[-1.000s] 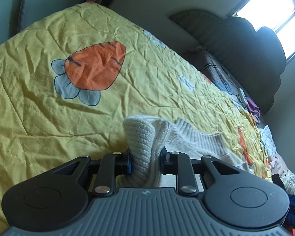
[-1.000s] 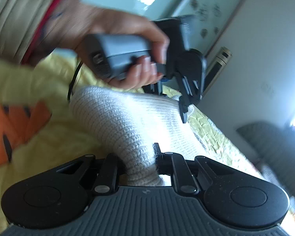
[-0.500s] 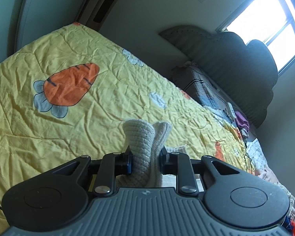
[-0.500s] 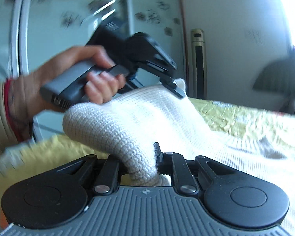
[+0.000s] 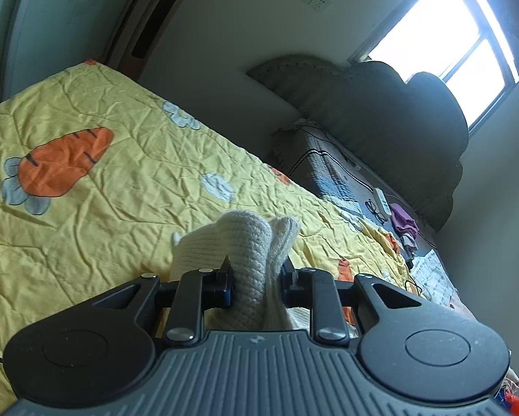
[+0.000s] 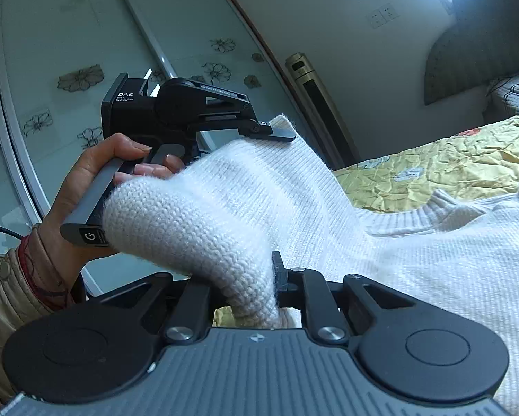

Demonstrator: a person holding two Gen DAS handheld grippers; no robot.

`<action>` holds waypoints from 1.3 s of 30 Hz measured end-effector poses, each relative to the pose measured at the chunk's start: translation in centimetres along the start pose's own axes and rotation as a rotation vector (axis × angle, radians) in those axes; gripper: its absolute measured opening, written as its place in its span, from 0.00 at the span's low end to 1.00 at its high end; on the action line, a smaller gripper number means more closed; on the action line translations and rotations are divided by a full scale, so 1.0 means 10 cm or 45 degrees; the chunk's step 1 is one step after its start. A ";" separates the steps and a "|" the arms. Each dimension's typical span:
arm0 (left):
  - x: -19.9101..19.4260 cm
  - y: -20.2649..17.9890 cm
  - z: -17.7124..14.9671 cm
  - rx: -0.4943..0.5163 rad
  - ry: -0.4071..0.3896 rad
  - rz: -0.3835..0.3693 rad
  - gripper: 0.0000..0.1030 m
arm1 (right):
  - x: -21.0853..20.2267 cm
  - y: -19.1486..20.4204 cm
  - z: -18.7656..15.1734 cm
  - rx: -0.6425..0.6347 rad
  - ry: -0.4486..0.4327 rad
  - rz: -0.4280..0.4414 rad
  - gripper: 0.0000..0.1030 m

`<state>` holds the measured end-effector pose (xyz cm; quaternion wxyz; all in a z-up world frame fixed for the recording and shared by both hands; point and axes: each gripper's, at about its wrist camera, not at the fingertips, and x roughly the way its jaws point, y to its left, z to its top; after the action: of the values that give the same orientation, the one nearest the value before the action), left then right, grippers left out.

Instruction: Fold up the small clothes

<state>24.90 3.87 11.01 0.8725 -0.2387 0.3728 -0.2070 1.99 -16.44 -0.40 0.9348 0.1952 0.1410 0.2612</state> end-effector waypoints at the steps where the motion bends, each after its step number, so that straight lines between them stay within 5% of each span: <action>1: 0.02 -0.06 -0.02 0.007 0.002 -0.001 0.23 | -0.03 -0.03 0.00 0.009 -0.008 0.000 0.16; 26: 1.31 -1.63 -0.90 0.332 0.175 0.032 0.23 | -1.15 -1.14 -0.12 0.248 -0.189 -0.127 0.16; 39: 1.79 -1.91 -1.34 0.486 0.209 0.131 0.23 | -1.25 -1.53 -0.27 0.445 -0.087 -0.184 0.22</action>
<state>22.75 -24.54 3.95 0.8779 -0.0323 0.4084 -0.2480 -2.64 -34.44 -7.49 0.9072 0.3527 0.1661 0.1583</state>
